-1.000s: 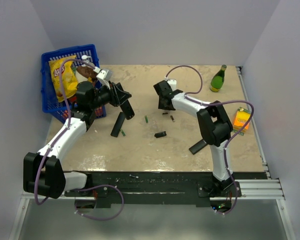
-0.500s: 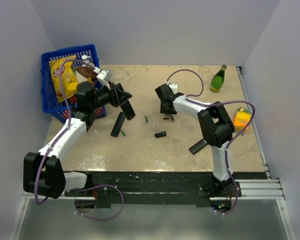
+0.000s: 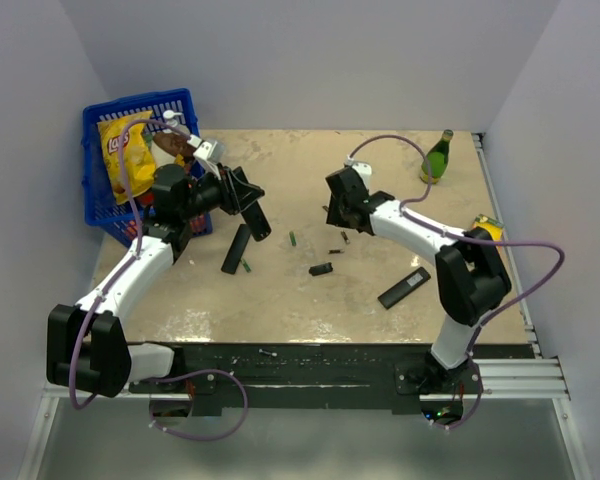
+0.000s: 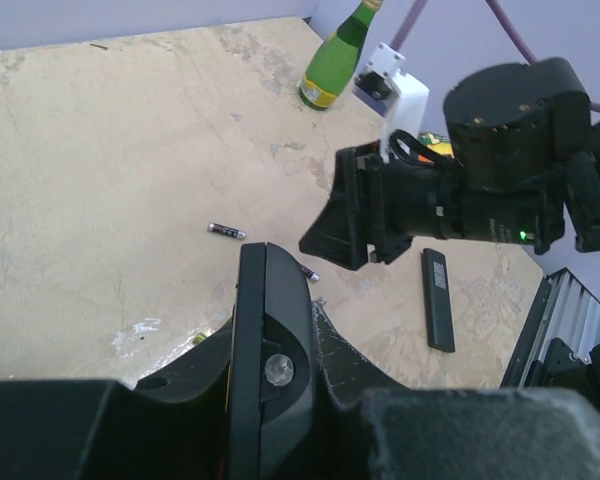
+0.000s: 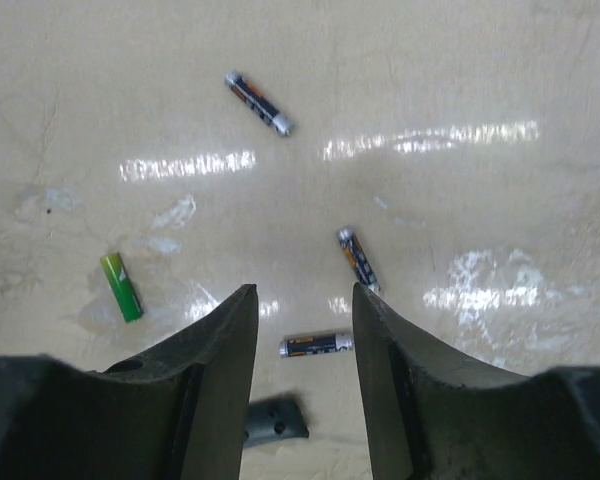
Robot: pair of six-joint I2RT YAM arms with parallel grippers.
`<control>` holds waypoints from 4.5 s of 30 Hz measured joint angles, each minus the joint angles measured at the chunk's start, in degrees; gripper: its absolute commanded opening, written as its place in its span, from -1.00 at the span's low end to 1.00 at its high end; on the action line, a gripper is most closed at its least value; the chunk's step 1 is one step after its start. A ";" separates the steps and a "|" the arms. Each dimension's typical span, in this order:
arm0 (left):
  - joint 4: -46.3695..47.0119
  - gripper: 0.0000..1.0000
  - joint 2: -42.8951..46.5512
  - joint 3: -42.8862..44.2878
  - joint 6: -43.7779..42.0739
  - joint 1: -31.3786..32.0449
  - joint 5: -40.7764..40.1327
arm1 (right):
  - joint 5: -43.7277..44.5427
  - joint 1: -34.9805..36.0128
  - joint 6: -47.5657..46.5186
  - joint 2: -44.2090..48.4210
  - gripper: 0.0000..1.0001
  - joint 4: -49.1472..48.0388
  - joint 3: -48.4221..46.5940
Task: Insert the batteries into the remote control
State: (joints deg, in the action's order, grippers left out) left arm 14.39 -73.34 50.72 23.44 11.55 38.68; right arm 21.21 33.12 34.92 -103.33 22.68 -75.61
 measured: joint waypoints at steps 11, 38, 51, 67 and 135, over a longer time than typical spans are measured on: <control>1.18 -1.00 0.00 -0.04 0.13 0.11 0.13 | -9.16 0.04 17.16 12.92 0.00 -10.97 25.53; 1.18 -1.00 0.00 -0.07 0.13 0.11 0.13 | -16.50 0.70 26.25 6.45 -0.18 -23.39 27.50; 1.20 -1.00 0.00 -0.07 0.13 0.11 0.13 | -12.50 4.15 17.64 4.26 -0.28 -13.09 21.00; 1.42 -1.00 0.00 -0.61 0.17 0.11 0.26 | -5.31 6.08 17.14 7.61 -0.22 -2.86 18.73; 3.13 -1.00 -1.33 -1.51 2.60 0.61 1.97 | 0.31 11.72 0.42 1.05 -0.96 12.61 6.93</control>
State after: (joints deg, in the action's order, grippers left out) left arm 17.52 -74.67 49.21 26.04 12.16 40.64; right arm 21.52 44.84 35.33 -102.28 35.29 -68.69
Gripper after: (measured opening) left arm 0.248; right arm 0.026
